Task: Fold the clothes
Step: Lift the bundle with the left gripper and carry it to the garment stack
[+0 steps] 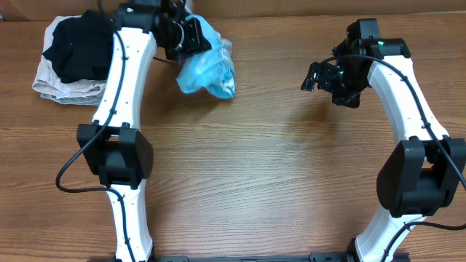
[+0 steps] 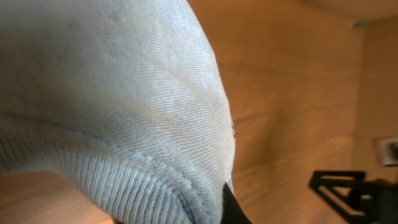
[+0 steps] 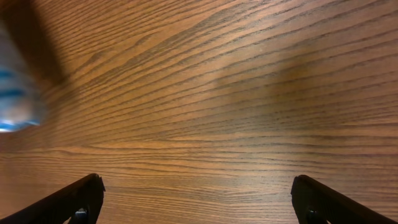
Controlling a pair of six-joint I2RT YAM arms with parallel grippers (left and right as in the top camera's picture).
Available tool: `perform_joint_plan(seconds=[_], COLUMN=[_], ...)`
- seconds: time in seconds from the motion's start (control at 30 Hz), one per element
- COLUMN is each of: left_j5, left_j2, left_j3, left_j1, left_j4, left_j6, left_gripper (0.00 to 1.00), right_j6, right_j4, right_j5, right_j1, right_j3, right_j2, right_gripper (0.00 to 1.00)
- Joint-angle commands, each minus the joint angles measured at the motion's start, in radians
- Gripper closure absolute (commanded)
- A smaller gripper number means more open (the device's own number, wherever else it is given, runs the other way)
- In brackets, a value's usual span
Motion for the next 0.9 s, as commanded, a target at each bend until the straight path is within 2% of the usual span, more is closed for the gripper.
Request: perform_joint_plan(seconds=[0.0, 0.27, 0.5, 0.7, 0.87], left_j5=[0.057, -0.006, -0.067, -0.228, -0.294], left_j2=[-0.019, -0.019, -0.018, -0.018, -0.012], left_j3=[0.134, 0.352, 0.364, 0.347, 0.336], left_j1=[0.051, 0.241, 0.428, 0.482, 0.483], left_j4=[0.005, 0.014, 0.048, 0.066, 0.156], left_j6=[-0.014, -0.179, -0.397, -0.59, -0.689], left_gripper=[0.96, 0.96, 0.96, 0.96, 0.96], right_j6=[0.0, 0.0, 0.0, 0.0, 0.0], right_j4=[0.003, 0.002, 0.003, 0.003, 0.002], right_j5=[0.006, 0.006, 0.006, 0.005, 0.005], right_j1=[-0.001, -0.001, -0.001, -0.001, -0.001], right_j3=[0.019, 0.019, 0.019, 0.019, 0.019], right_j2=[-0.029, -0.029, -0.029, -0.029, -0.029], right_gripper=[0.0, 0.0, 0.0, 0.0, 0.0])
